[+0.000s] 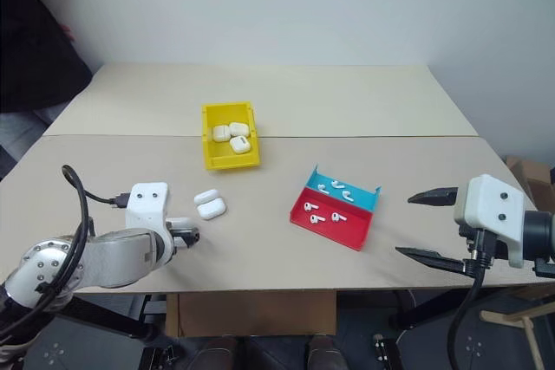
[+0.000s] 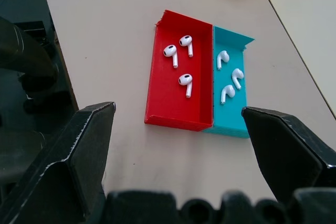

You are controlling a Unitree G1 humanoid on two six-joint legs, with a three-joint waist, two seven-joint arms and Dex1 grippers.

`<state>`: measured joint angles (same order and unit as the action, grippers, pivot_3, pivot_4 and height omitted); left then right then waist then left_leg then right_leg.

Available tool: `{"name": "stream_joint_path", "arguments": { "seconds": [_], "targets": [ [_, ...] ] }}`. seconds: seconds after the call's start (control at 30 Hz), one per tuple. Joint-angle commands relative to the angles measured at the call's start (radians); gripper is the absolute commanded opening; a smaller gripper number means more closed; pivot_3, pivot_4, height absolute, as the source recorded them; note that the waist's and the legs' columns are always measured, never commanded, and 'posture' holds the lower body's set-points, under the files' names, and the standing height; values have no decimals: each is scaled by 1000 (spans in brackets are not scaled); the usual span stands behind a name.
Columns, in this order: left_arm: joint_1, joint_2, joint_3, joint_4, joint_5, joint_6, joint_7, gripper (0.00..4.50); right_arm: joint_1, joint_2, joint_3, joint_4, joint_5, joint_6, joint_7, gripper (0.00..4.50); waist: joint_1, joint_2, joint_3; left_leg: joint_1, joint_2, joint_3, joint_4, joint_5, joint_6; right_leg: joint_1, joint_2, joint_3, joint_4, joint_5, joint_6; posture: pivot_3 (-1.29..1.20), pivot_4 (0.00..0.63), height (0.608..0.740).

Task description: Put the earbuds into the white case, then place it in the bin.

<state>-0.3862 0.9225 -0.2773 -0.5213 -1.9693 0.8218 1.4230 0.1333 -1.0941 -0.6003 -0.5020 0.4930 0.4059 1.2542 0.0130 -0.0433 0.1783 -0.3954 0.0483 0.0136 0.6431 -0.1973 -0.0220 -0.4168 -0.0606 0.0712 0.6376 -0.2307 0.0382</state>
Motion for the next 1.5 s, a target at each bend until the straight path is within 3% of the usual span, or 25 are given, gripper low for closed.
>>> {"name": "stream_joint_path", "arguments": {
  "seconds": [0.03,0.87,1.0,1.1,1.37,1.5],
  "targets": [
    [-14,8,26,18,-3,35,2,4500,5,2,-42,-25,7,5,-13,4475,0,0,0,0,0,0,0,0,0,0,0,0,0,0,0,0,150,740],
    [-67,-75,44,170,-3,180,-42,4500,60,6,-63,-59,-5,11,-37,4475,0,0,0,2,0,-1,0,0,0,7,0,-1,-9,3,2,0,150,740],
    [-70,-96,57,183,-3,190,-55,3692,71,5,-67,-63,-8,11,-38,4500,0,0,0,5,0,-1,0,0,0,10,0,-1,-9,3,2,0,150,740],
    [-61,-85,58,195,-3,212,-77,2798,76,7,-67,-66,-9,10,-42,4500,-1,0,0,5,0,-1,0,0,0,10,0,-1,-10,3,2,0,150,740],
    [-89,-62,72,195,-3,218,-91,2781,79,12,-60,-67,-18,1,-46,4500,-2,0,0,5,0,-1,0,0,-1,11,0,-1,-10,3,2,0,150,740],
    [-97,40,125,185,-3,255,-214,2781,67,8,-61,-60,-16,-8,-38,4500,-3,0,0,4,0,-1,0,0,-1,10,0,-1,-10,3,2,0,150,740]
  ]
}}
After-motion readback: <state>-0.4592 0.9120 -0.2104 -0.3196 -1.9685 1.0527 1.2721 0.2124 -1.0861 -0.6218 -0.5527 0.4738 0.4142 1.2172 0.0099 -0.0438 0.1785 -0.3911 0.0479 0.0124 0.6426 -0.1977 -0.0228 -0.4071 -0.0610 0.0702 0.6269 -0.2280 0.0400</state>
